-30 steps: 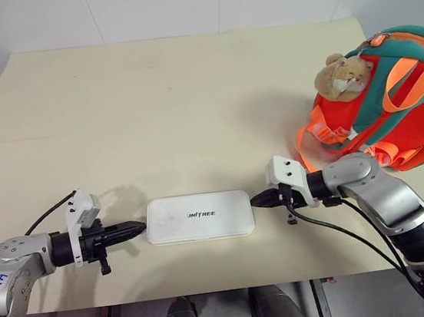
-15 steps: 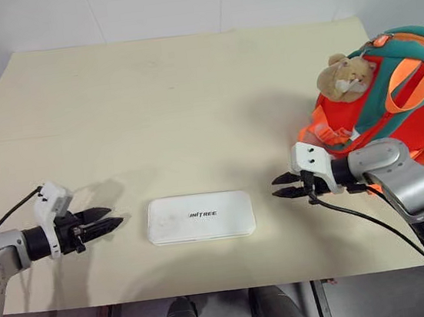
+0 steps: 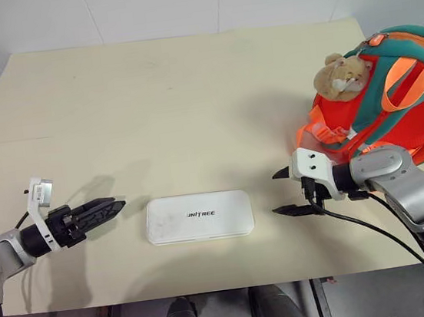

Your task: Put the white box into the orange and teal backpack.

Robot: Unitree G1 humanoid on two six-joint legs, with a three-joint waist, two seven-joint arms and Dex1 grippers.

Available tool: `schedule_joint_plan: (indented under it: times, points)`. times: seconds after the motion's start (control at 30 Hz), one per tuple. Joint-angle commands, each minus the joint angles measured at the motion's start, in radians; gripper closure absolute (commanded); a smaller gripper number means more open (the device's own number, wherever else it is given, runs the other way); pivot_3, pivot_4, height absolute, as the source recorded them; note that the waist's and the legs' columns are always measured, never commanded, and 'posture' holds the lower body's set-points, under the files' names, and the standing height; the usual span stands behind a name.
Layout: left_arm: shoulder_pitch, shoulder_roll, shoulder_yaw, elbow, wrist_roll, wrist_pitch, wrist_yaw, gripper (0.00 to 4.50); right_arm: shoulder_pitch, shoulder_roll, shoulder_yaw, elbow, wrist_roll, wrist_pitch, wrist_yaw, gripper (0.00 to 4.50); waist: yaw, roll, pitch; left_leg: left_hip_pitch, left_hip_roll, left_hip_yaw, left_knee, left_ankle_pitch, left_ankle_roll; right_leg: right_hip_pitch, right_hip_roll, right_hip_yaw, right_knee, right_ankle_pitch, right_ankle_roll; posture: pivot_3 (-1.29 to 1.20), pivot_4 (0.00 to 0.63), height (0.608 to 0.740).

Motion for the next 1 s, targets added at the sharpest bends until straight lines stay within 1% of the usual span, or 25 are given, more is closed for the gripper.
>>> schedule_joint_plan:
  times: [0.03,0.2,0.53,0.77,1.0]
  points:
    - [-0.017,-0.008,0.029,0.044,-0.073,0.091,-0.002,0.0,0.012,0.006,-0.011,-0.027,-0.011,-0.033,-0.019,0.06,0.0,0.0,0.0,0.0,0.0,0.0,0.0,0.0,0.0,0.0,0.0,0.0,0.0,0.0,0.0,0.0,0.15,0.74]
    - [-0.014,-0.036,-0.014,0.07,-0.076,0.132,0.0,0.0,0.002,0.027,0.024,0.019,-0.081,-0.092,-0.064,0.06,0.0,0.0,0.0,0.0,0.0,0.0,0.0,0.0,0.0,0.0,0.0,0.0,0.0,0.0,0.0,0.0,0.15,0.74]
    - [-0.093,-0.077,-0.103,0.104,-0.077,0.183,-0.015,0.0,-0.037,0.092,0.044,0.008,-0.109,-0.094,-0.099,0.06,0.001,0.0,0.0,0.0,0.0,0.0,0.002,0.001,-0.001,0.0,0.0,0.0,0.004,0.0,0.0,0.0,0.15,0.74]
    - [-0.137,-0.084,-0.179,0.13,-0.061,0.193,-0.045,0.0,-0.047,0.103,0.046,0.013,-0.12,-0.106,-0.102,0.06,0.001,0.0,0.0,0.001,0.0,0.0,0.002,0.001,-0.001,0.0,0.0,0.0,0.004,0.0,0.0,0.0,0.15,0.74]
    - [-0.169,-0.082,-0.214,0.149,-0.061,0.204,-0.066,0.0,-0.059,0.12,0.047,0.019,-0.13,-0.112,-0.109,0.06,0.001,0.0,0.0,0.001,0.0,0.0,0.003,0.001,-0.001,0.0,0.0,0.0,0.004,0.0,0.0,0.0,0.15,0.74]
